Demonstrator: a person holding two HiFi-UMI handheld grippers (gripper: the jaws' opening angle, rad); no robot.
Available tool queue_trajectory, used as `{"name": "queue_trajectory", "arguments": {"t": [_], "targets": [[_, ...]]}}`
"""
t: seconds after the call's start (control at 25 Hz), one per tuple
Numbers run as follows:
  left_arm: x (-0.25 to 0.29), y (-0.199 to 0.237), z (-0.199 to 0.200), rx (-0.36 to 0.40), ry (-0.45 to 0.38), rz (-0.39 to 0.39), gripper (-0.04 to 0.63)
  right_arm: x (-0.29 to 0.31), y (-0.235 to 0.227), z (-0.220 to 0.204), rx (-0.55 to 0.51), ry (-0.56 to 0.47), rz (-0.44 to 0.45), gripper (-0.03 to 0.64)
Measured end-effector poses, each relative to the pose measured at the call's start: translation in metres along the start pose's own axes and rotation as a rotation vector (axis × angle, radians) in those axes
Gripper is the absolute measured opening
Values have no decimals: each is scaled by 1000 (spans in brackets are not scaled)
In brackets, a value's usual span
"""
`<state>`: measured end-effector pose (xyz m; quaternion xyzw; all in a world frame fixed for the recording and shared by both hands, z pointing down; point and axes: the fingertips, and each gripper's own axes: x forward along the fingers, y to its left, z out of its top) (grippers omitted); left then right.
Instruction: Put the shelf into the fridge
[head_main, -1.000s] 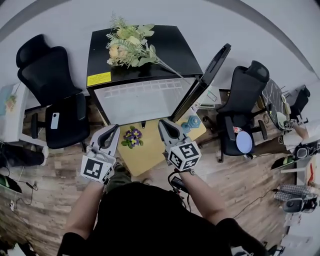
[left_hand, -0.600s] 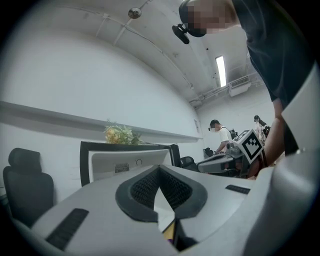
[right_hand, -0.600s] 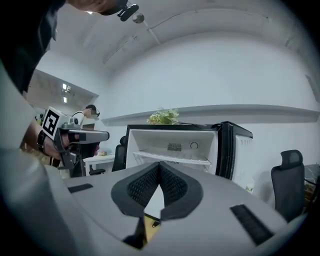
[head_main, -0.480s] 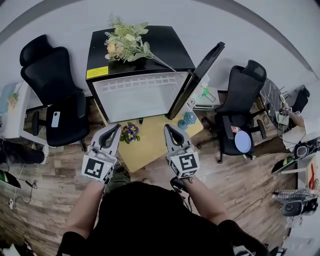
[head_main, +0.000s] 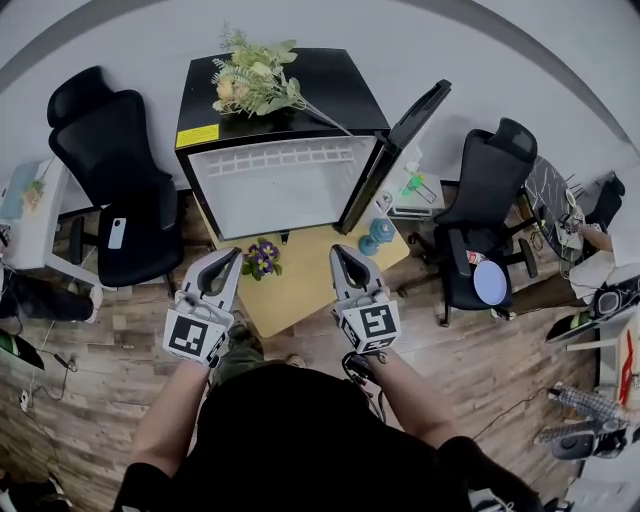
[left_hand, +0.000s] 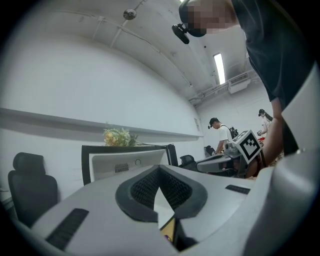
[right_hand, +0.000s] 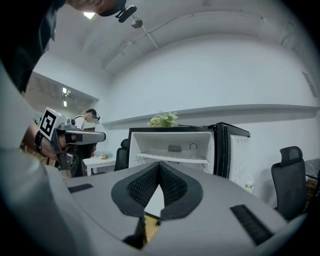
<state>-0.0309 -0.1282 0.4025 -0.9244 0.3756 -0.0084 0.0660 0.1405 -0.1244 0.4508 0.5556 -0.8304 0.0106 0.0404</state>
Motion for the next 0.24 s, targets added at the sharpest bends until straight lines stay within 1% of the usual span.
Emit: {"name": "queue_trajectory", "arguments": {"t": [0.24], "targets": [[-2, 0, 3, 7, -6, 2, 18, 0, 1, -1, -5, -2, 12, 15]]}}
